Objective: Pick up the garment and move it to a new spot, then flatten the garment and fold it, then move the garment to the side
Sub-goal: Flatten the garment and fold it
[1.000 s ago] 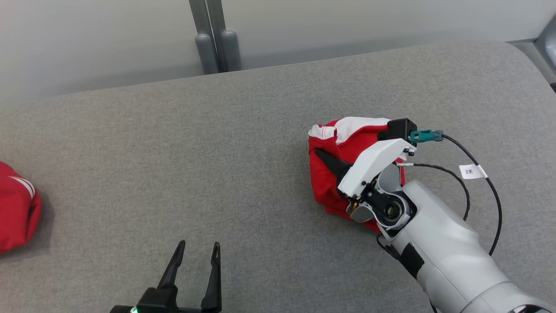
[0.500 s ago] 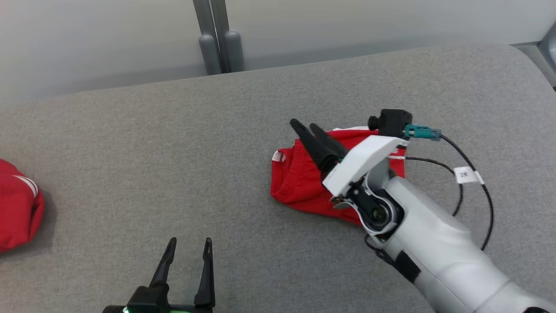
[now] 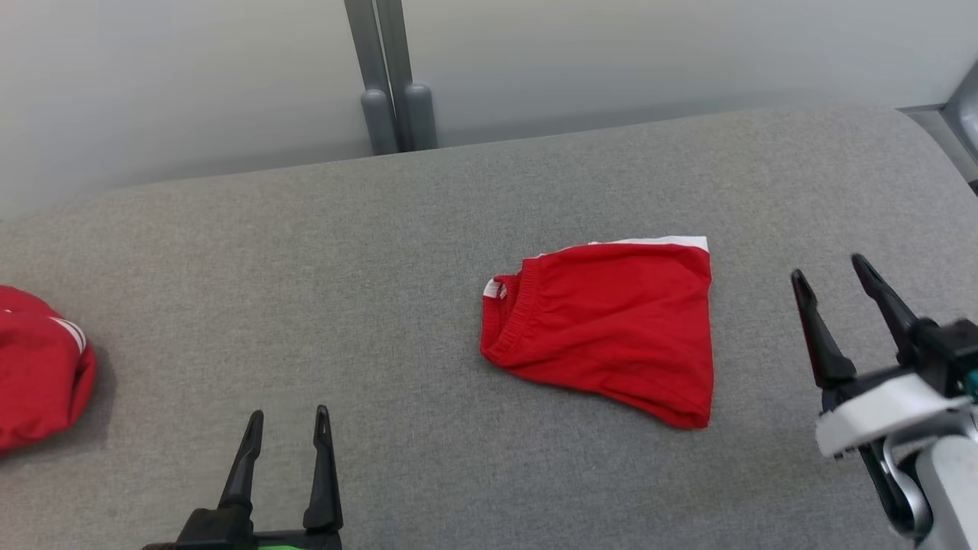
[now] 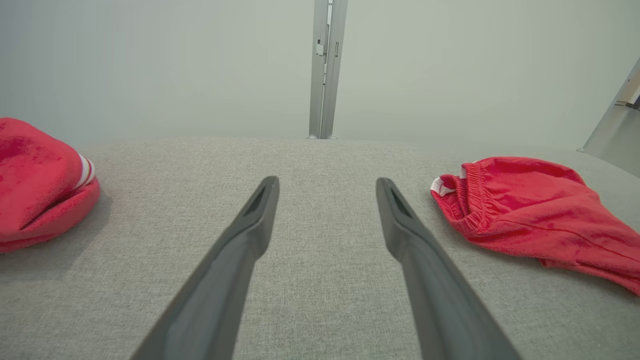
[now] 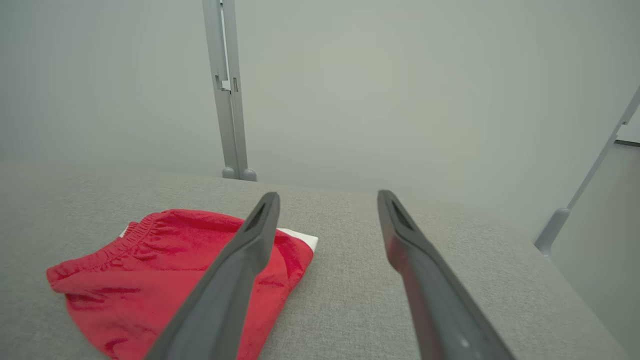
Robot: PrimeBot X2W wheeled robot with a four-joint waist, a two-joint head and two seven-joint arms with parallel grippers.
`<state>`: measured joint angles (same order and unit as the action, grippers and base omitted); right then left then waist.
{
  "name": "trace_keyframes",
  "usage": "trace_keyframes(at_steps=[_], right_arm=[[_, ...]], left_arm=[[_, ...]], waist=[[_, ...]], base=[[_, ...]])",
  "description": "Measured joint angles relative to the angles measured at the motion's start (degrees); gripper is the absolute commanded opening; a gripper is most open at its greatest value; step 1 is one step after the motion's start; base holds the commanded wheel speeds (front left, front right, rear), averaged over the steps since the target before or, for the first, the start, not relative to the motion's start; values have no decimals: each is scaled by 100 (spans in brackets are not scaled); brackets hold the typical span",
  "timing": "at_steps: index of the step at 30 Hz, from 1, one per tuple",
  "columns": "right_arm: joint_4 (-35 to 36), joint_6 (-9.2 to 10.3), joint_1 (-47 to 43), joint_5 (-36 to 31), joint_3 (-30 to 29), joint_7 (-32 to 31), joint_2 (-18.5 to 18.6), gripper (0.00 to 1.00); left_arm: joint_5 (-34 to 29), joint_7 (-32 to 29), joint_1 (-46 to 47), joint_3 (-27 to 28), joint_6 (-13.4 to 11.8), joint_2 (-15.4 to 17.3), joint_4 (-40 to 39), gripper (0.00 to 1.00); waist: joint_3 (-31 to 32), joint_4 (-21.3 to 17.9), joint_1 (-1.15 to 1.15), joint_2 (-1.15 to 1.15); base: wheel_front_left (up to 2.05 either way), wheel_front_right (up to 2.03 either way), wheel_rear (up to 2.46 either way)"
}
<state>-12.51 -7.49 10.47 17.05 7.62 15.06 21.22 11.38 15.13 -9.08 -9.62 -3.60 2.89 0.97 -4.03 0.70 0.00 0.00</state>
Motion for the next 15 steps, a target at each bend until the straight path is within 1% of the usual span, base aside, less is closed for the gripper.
trace_keyframes(at_steps=[3,5,7,10,15], right_arm=[[505,0,-730,-516,-691,0,-346,100],[736,0,-1087,-769,-979,0,-499,100],[895,0,-1402,-860,-1226,0,-678,100],[944,-1,-1672,-969,-1355,0,-857,100],[958,-1,-1716,-979,-1332,0,-1043,100]], left_arm=[[3,0,-77,103,0,-1,-29,100],[11,0,-153,178,16,-1,8,100],[13,0,-221,263,57,-2,66,100],[12,0,-260,417,89,-1,111,100],[-25,0,-325,614,146,-1,130,100]], waist=[[120,53,0,0],[208,94,0,0],[304,152,0,0],[391,250,0,0],[475,360,0,0]], base=[[0,0,0],[0,0,0],[0,0,0],[0,0,0],[0,0,0]])
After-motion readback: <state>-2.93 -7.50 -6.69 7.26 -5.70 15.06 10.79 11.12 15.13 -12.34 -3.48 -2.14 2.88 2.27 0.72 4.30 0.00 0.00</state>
